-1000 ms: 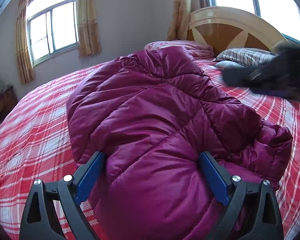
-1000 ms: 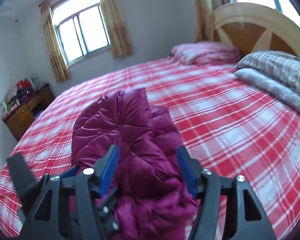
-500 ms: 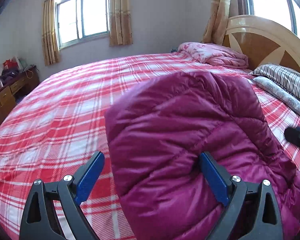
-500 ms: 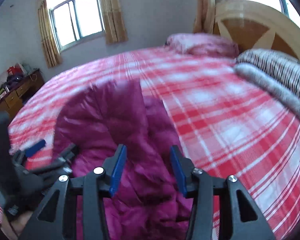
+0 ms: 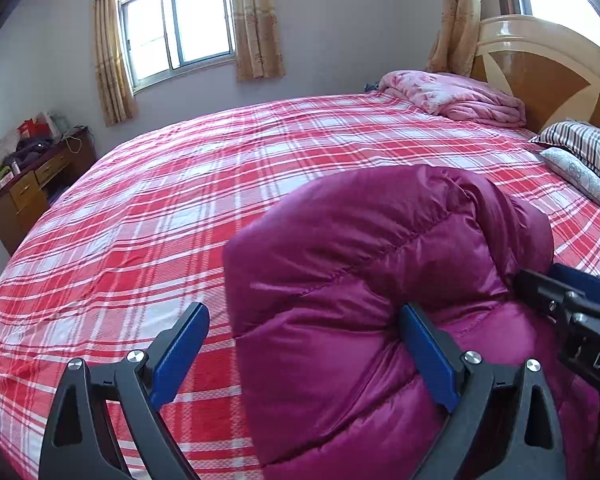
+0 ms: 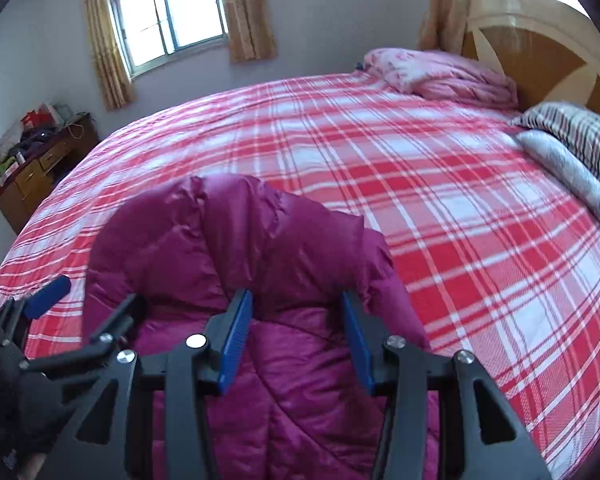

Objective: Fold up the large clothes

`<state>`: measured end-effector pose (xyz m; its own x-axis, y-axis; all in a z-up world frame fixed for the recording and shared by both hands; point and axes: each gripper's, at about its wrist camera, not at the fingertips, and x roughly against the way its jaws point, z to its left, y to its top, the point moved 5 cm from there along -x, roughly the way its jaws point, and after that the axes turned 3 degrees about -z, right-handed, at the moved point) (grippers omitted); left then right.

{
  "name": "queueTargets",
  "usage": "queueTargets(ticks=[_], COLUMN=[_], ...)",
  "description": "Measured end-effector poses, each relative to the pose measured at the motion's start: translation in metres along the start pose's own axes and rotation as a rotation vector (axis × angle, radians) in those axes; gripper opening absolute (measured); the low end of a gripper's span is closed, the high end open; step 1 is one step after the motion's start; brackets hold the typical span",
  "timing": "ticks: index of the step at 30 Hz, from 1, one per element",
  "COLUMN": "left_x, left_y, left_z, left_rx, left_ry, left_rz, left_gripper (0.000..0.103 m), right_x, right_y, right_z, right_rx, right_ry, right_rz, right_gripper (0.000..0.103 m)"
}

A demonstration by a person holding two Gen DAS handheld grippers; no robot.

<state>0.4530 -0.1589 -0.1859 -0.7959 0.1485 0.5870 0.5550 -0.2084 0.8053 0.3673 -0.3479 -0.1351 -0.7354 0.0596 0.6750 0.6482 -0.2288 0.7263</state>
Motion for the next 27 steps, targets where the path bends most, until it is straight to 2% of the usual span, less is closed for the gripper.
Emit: queueTargets(ticks=[7,14,27], left_x=[-0.014,-0.029,-0.037], left_y=[-0.001,-0.010,-0.014], left_z=[-0.017,-0.015,-0.021], left_rx=[-0.049,-0.005,-0.008], left_ry=[0.017,-0.018,-0.034], left_rz=[0.020,0.076,0.119], left_gripper=[0.098,0.102,0.102], right_x=[-0.013,-0.022,-0.033], right_y=[-0.008,-0.016,-0.022], right_z=[-0.021,-0.027,-0.027], right_rx=[-0.043,-0.086,-0.085], right_ry=[0.015,0.035,0.020], right_rz=[0.011,0.026,0.069], right_gripper=[0.052,0.052,0.056])
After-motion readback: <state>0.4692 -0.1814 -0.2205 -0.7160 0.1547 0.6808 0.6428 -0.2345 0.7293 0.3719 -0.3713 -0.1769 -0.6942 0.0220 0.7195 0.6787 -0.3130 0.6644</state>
